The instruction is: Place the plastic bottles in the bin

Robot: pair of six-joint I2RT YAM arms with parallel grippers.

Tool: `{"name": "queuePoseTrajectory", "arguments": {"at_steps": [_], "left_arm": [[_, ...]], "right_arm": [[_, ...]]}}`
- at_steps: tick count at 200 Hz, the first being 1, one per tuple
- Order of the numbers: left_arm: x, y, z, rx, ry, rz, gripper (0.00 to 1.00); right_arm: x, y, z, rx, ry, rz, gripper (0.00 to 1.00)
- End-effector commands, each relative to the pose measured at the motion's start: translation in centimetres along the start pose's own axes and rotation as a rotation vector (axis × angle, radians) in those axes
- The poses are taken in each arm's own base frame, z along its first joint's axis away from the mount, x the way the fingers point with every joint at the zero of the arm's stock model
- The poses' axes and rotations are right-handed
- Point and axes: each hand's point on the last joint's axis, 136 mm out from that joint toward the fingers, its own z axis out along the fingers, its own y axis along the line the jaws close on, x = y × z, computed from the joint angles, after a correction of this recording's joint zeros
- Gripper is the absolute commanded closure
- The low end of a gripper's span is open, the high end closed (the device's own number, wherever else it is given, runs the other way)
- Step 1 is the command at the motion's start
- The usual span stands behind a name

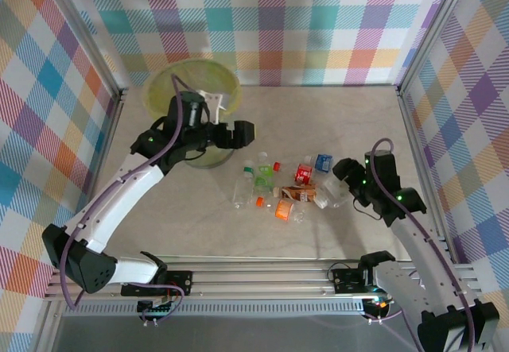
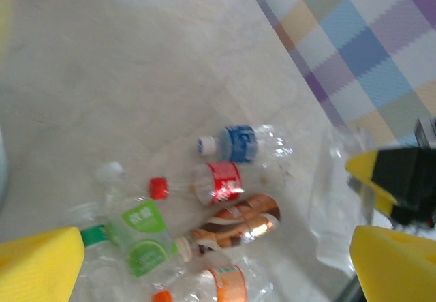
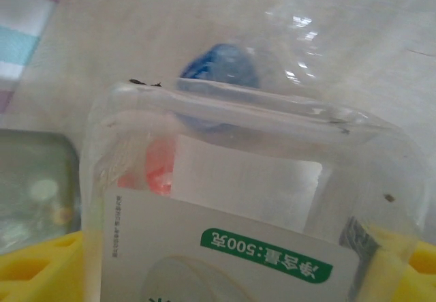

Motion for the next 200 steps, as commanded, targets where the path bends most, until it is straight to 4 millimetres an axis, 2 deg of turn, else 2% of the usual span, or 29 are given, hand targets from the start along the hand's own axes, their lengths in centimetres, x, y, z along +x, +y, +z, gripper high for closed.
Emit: {"name": "queuePoseTrajectory", "arguments": {"at_steps": [1, 34, 69, 135, 200], "left_arm": [[1.0, -3.3, 0.6, 0.094, 0.043, 0.022, 0.00], [2.5, -5.9, 2.9, 0.157, 0.078, 0.061, 0.00], [3.4, -8.2, 4.9, 0.204, 0.076, 0.098, 0.00], [3.5, -10.6, 8.4, 0.254, 0.086, 0.112, 0.00], [3.2, -11.1, 10.3, 0.243, 0.087, 0.106, 0.02]], "right_arm": [[-1.9, 5.2, -1.0, -0.187, -0.031, -0.054, 0.28], [-2.9, 8.6, -1.1, -0.293, -0.023, -0.068, 0.28], [-3.4, 10.8, -1.2, -0.378, -0.011, -0.060, 0.27], [-3.3, 12.9, -1.7, -0.461, 0.005, -0.047, 0.27], [-2.7, 14.1, -2.3, -0.499, 0.005, -0.059, 0.27]]}}
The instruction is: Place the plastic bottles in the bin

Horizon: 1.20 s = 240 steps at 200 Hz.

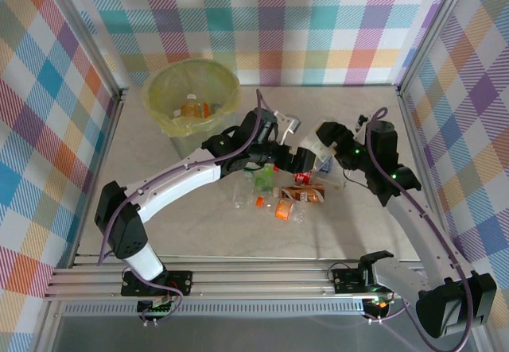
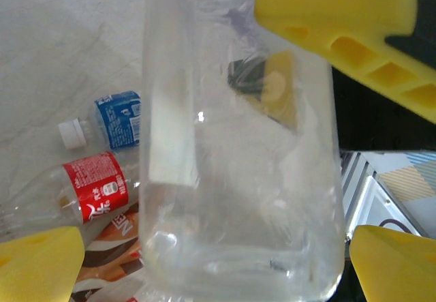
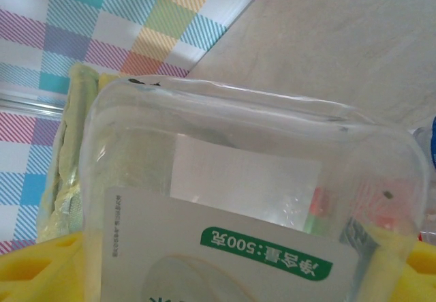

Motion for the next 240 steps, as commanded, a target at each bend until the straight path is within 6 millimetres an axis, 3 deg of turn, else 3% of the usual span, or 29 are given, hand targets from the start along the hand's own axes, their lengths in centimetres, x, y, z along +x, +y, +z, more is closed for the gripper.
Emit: {"name": "queuePoseTrajectory", "arguments": {"at_steps": [1, 31, 59, 91, 121, 149, 196, 240], "left_arm": [[-1.8, -1.6, -0.1, 0.029, -0.058, 0.006, 0.03], [-2.5, -2.1, 0.2, 0.056, -0.086, -0.011, 0.17], [-2.5, -2.2, 0.1, 0.065, -0.089, -0.016, 0.38], [-2.5, -2.3, -0.6, 0.063, -0.105, -0.023, 0.52], [-2.6, -2.0, -1.4, 0.040, -0.132, -0.027, 0.61], [-2.8, -1.3, -2.2, -0.005, -0.156, -0.026, 0.64], [-2.9, 0.7, -4.2, -0.135, -0.173, 0.002, 0.65], [-5.7, 3.4, -10.1, -0.288, -0.277, 0.031, 0.65]], "right_arm": [[-1.0, 3.4, -0.7, -0.100, -0.036, -0.026, 0.27], [-0.7, 4.0, -0.5, -0.112, -0.034, -0.043, 0.26], [-0.7, 4.2, -0.3, -0.116, -0.036, -0.053, 0.26], [-0.8, 4.2, -0.2, -0.111, -0.038, -0.059, 0.25], [-0.7, 4.3, -0.3, -0.112, -0.036, -0.067, 0.14], [-0.9, 4.9, -1.0, -0.116, -0.045, -0.093, 0.00], [-2.2, 6.2, -3.0, -0.083, -0.095, -0.164, 0.00], [-3.7, 5.6, -6.0, 0.005, -0.201, -0.204, 0.00]]}}
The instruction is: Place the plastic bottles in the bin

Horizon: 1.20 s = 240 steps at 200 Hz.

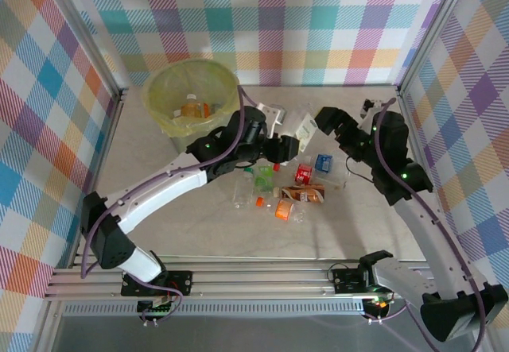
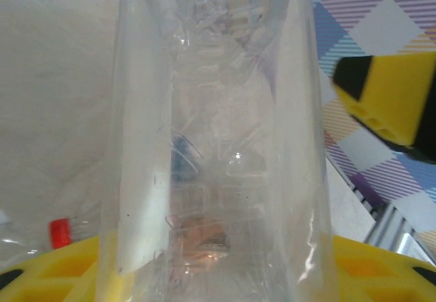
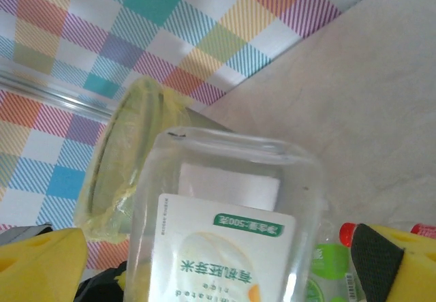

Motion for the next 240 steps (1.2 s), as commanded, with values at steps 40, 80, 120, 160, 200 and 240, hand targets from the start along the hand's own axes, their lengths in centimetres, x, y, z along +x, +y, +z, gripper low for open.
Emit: {"name": "queuePoseTrajectory", "arguments": {"at_steps": [40, 80, 120, 160, 200, 240], "left_arm": [[-7.8, 5.5, -9.7, -0.281, -0.213, 0.096, 0.64], [-11.1, 11.8, -12.8, -0.437, -0.241, 0.044, 0.64], [-13.0, 18.0, -13.4, -0.526, -0.200, 0.010, 0.64], [-12.7, 22.6, -12.5, -0.600, -0.091, -0.007, 0.62], [-11.2, 25.6, -11.9, -0.663, 0.004, -0.028, 0.60], [-9.7, 27.4, -11.5, -0.711, 0.069, -0.044, 0.58]], "right_arm": [[-1.4, -1.6, -3.7, 0.135, -0.104, -0.079, 0.00], [-0.7, -2.8, -3.5, 0.180, -0.076, -0.081, 0.00], [-0.1, -3.8, -3.0, 0.207, -0.054, -0.077, 0.00], [0.4, -4.4, -2.7, 0.235, -0.024, -0.088, 0.00], [1.4, -5.0, -1.9, 0.257, 0.051, -0.115, 0.00], [3.6, -4.6, 0.2, 0.196, 0.194, -0.181, 0.00]]}}
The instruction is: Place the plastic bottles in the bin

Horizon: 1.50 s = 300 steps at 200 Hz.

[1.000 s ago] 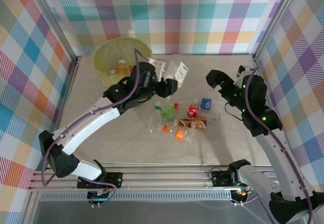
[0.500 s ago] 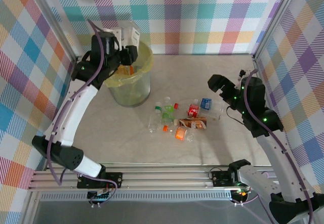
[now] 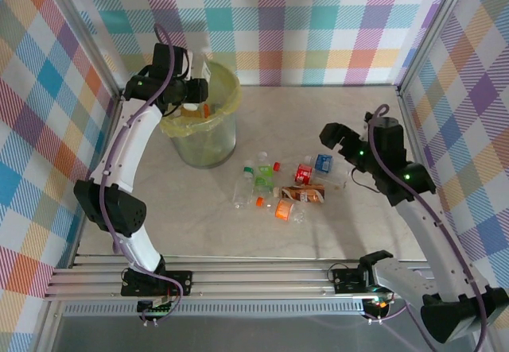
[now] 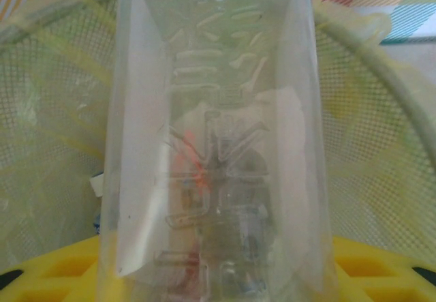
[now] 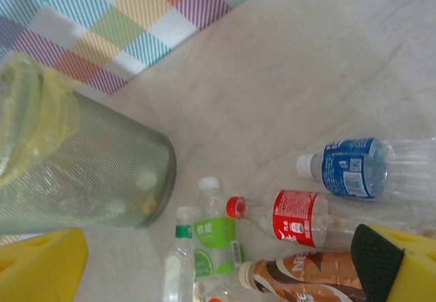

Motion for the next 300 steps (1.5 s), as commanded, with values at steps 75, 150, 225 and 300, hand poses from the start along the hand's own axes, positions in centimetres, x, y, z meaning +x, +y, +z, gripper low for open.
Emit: {"name": "queuePoseTrajectory", "arguments": {"at_steps": [75, 150, 225, 300], "left_arm": [[1.7, 2.3, 1.6, -0.108, 0.080, 0.031, 0.37], [0.7, 2.6, -0.8, -0.120, 0.026, -0.011, 0.07], [0.1, 1.4, -7.6, 0.003, -0.140, -0.177, 0.00], [3.5, 1.8, -11.5, 0.072, -0.259, -0.354, 0.00]], "right_arm": [[5.3, 1.3, 2.6, -0.077, 0.245, -0.248, 0.04], [10.4, 1.9, 3.4, -0.024, 0.394, -0.443, 0.07], [16.8, 1.4, 4.2, 0.083, 0.628, -0.692, 0.16], [21.9, -2.3, 5.0, 0.262, 0.810, -0.910, 0.17]]}}
